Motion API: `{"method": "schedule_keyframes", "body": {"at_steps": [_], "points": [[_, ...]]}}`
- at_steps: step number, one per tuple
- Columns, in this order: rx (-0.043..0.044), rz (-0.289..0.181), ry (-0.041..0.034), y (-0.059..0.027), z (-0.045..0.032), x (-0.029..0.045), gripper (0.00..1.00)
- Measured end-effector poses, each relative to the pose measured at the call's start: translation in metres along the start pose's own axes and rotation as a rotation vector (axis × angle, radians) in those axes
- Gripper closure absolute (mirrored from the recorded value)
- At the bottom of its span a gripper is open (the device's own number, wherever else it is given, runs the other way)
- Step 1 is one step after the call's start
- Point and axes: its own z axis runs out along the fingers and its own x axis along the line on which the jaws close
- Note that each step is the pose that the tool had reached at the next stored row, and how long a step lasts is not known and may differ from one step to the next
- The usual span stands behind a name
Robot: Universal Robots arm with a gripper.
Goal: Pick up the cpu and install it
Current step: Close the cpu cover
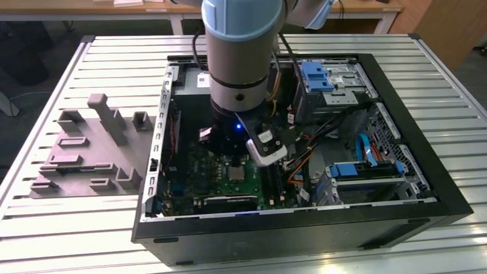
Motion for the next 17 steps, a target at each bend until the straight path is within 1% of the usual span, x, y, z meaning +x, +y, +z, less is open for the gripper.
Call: {"method": "schedule_keyframes", "body": {"at_steps": [5,7,9,10,17], "points": [[-0.0001,0.000,-0.0002,0.0002,-0.0171,0.0003,0.89],[0.0001,0.000,-0.0006,0.0003,-0.0215,0.0004,0.89],[-0.0003,0.000,-0.0032,0.0007,-0.0216,0.0006,0.89],[-0.0002,-0.005,-0.0033,0.0013,-0.0217,0.0006,0.89],[0.0016,-0.127,-0.0034,0.0014,-0.0207,0.0006,0.89]]}}
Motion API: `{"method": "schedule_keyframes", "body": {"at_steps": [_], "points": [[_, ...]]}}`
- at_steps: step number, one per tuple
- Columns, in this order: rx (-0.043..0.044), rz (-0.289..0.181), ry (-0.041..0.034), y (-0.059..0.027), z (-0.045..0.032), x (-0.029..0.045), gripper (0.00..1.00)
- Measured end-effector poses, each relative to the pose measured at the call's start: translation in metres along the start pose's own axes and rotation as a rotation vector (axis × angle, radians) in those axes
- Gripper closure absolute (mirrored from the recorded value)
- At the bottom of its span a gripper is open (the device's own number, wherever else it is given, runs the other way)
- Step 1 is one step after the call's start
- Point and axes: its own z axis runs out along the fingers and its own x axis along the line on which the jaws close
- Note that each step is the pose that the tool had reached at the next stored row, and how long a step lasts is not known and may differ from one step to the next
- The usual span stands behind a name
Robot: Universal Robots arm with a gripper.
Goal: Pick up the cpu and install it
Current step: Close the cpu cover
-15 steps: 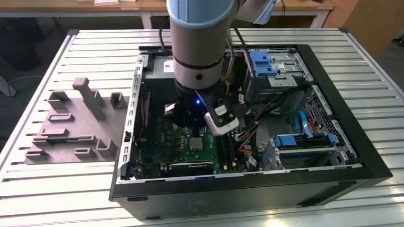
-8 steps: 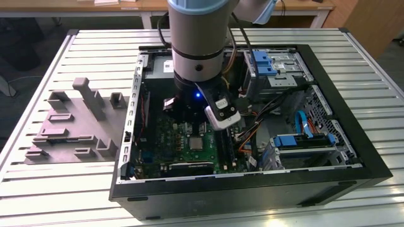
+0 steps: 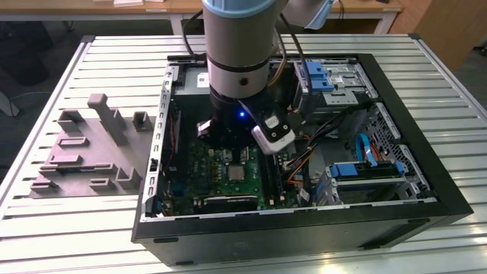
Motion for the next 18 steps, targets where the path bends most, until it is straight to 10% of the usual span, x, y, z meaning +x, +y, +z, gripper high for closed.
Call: {"method": "schedule_keyframes", "body": {"at_steps": [18], "points": [[0.0011,-0.084,0.0002,0.0016,0.0019,-0.0141,0.89]]}}
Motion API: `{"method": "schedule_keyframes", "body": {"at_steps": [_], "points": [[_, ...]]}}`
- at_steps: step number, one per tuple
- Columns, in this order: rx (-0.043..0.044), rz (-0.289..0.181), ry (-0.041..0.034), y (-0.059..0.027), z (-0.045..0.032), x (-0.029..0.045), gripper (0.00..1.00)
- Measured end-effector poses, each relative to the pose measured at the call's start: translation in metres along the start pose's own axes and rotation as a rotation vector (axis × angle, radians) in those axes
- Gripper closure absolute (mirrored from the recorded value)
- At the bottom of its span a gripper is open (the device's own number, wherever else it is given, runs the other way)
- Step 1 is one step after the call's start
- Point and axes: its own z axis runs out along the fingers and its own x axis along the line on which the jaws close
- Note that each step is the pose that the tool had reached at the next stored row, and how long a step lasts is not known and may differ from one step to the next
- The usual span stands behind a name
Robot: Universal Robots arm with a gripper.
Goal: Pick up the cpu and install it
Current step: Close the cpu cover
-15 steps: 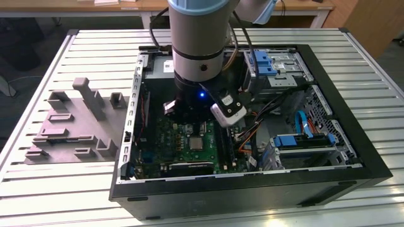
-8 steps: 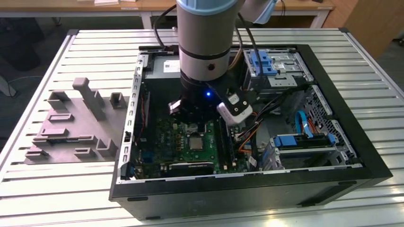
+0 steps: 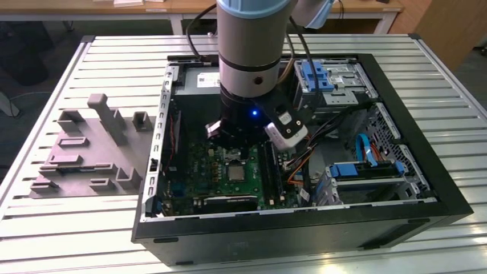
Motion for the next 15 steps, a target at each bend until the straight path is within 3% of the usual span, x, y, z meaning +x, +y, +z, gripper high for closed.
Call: {"method": "schedule_keyframes", "body": {"at_steps": [3,5,6,15], "points": [[0.0005,-0.054,-0.0001,0.0000,0.0004,-0.0001,0.89],[0.0013,-0.126,-0.0001,0.0000,0.0008,-0.0001,0.89],[0.0014,-0.138,-0.0001,0.0000,0.0009,-0.0002,0.89],[0.0015,-0.148,-0.0002,-0.0003,0.0012,-0.0014,0.89]]}}
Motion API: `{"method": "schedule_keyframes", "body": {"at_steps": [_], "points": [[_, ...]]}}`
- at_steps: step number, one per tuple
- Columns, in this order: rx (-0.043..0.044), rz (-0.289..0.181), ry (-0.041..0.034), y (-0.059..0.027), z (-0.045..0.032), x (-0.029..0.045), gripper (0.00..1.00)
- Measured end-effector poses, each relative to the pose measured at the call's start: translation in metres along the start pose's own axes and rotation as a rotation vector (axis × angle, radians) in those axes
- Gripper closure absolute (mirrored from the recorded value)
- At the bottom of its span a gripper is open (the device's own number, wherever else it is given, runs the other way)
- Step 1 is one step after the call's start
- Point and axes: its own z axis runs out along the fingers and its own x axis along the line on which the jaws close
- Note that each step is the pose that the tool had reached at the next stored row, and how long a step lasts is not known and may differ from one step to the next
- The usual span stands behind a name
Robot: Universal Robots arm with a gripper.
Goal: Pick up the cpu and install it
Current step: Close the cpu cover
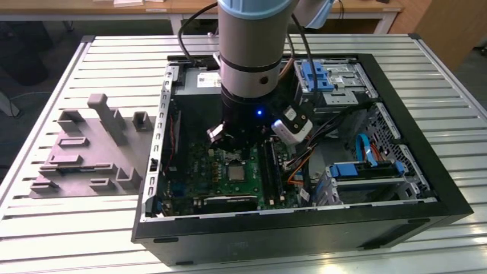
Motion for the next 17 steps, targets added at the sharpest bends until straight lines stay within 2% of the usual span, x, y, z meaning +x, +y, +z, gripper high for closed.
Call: {"method": "schedule_keyframes", "body": {"at_steps": [2,8,17], "points": [[0.0000,-0.015,0.0001,-0.0001,0.0002,-0.0004,0.89],[0.0005,-0.103,-0.0001,-0.0004,0.0011,-0.0012,0.89],[0.0003,-0.155,-0.0004,-0.0010,0.0013,-0.0029,0.89]]}}
